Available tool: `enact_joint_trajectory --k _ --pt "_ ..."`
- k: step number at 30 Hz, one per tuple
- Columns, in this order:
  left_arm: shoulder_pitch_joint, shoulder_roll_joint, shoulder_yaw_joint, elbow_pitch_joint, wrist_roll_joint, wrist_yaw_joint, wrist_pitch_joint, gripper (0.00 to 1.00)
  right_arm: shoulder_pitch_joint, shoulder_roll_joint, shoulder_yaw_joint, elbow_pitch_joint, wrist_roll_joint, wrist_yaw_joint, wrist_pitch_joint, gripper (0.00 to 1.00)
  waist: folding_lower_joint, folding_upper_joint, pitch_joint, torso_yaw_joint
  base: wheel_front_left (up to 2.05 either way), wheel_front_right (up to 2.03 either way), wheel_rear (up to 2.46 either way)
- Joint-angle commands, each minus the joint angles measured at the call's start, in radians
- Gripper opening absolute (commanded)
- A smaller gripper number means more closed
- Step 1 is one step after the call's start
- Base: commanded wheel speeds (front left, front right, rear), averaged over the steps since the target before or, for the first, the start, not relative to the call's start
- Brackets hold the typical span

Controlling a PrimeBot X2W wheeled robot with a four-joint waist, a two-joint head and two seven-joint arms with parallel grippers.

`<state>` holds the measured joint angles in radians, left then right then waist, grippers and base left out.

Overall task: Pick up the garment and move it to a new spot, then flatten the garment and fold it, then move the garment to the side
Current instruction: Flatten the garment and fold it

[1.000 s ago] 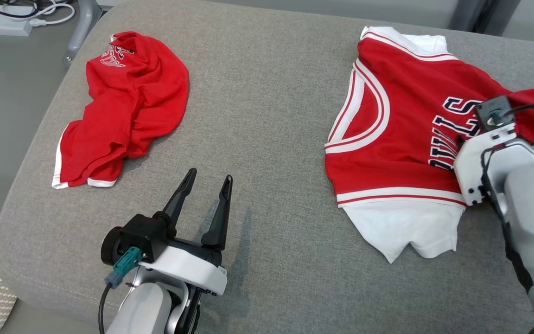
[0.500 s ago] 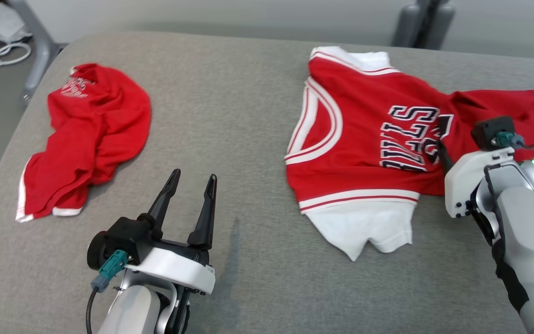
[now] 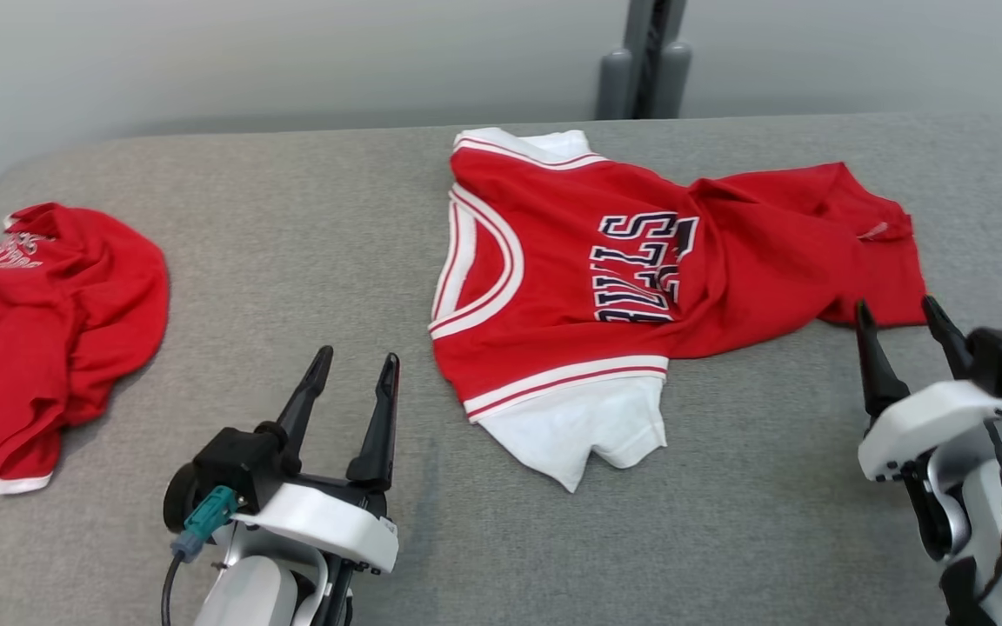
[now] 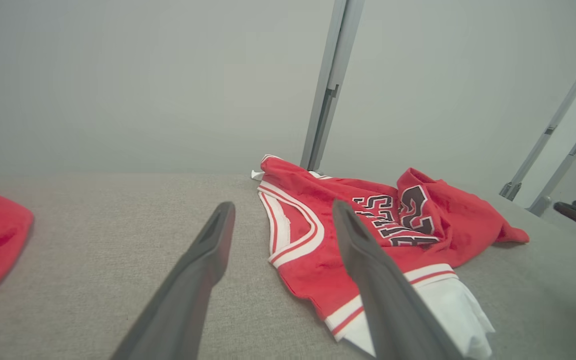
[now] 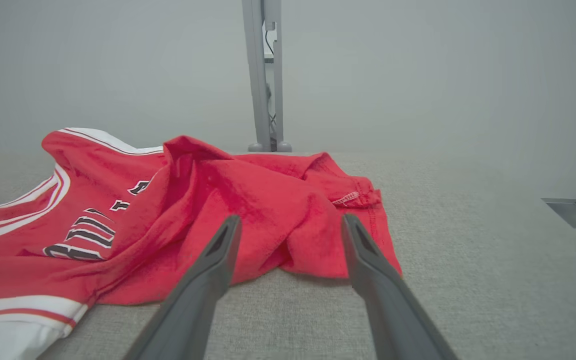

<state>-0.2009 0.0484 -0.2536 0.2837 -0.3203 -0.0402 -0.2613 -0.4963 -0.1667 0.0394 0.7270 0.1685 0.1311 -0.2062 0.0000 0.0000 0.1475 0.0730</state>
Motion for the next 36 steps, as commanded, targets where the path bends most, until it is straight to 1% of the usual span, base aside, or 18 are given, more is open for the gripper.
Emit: enact_joint_trajectory --k 1,3,5,6,12,16,20,24,26,29,30,31,36 --pt "0.002 0.004 -0.004 0.015 -0.014 0.004 -0.003 1.00 0.035 0.003 -0.019 -0.039 0.004 -0.001 -0.012 1.00 0.0000 0.0000 -0.001 -0.023 0.00 0.00 0.00" --pt "-0.001 0.004 -0.019 0.047 -0.030 0.002 -0.003 1.00 0.072 0.015 -0.039 -0.087 0.002 0.000 -0.016 1.00 0.0000 0.0000 0.001 -0.036 0.00 0.00 0.00" --pt "-0.016 0.004 -0.046 0.117 -0.073 0.003 0.002 1.00 0.106 0.030 -0.060 -0.153 -0.007 0.000 -0.015 1.00 0.0000 0.0000 0.009 -0.058 0.00 0.00 0.00" --pt "-0.024 0.005 -0.050 0.139 -0.092 0.016 0.012 1.00 0.114 0.036 -0.063 -0.171 -0.012 0.000 -0.011 1.00 0.0000 0.0000 0.011 -0.065 0.00 0.00 0.00" --pt "-0.073 0.005 -0.121 0.230 -0.182 0.027 0.066 1.00 0.147 0.055 -0.081 -0.255 -0.027 -0.001 0.013 1.00 0.0000 0.0000 0.026 -0.095 0.00 0.00 0.00" --pt "-0.107 0.004 -0.160 0.277 -0.222 0.036 0.086 1.00 0.162 0.065 -0.085 -0.287 -0.034 -0.001 0.022 1.00 0.0000 0.0000 0.033 -0.113 0.00 0.00 0.00" --pt "-0.133 0.004 -0.198 0.320 -0.291 0.021 0.123 1.00 0.166 0.073 -0.088 -0.306 -0.039 -0.001 0.029 1.00 0.0000 0.0000 0.038 -0.130 0.00 0.00 0.00" --pt "-0.162 0.004 -0.217 0.369 -0.333 0.040 0.138 1.00 0.168 0.080 -0.088 -0.318 -0.042 -0.001 0.027 1.00 0.0000 0.0000 0.042 -0.146 0.00 0.00 0.00" --pt "-0.166 0.004 -0.224 0.381 -0.341 0.041 0.143 1.00 0.169 0.081 -0.087 -0.321 -0.043 -0.001 0.028 1.00 0.0000 0.0000 0.043 -0.149 0.00 0.00 0.00" --pt "-0.183 0.005 -0.238 0.414 -0.363 0.030 0.142 1.00 0.172 0.084 -0.085 -0.327 -0.044 -0.001 0.028 1.00 0.0000 0.0000 0.044 -0.155 0.00 0.00 0.00" --pt "-0.185 0.004 -0.243 0.424 -0.369 0.025 0.142 0.40 0.174 0.084 -0.086 -0.329 -0.045 -0.001 0.027 1.00 0.0000 0.0000 0.044 -0.156 0.00 0.00 0.00" --pt "-0.187 0.004 -0.248 0.432 -0.374 0.020 0.139 0.00 0.175 0.084 -0.087 -0.331 -0.046 -0.001 0.026 1.00 0.0000 0.0000 0.043 -0.155 0.00 0.00 0.00" --pt "-0.211 0.006 -0.252 0.455 -0.375 0.010 0.085 0.00 0.181 0.087 -0.092 -0.332 -0.052 0.000 0.020 1.00 0.0000 0.0000 0.036 -0.142 0.00 0.00 0.00"
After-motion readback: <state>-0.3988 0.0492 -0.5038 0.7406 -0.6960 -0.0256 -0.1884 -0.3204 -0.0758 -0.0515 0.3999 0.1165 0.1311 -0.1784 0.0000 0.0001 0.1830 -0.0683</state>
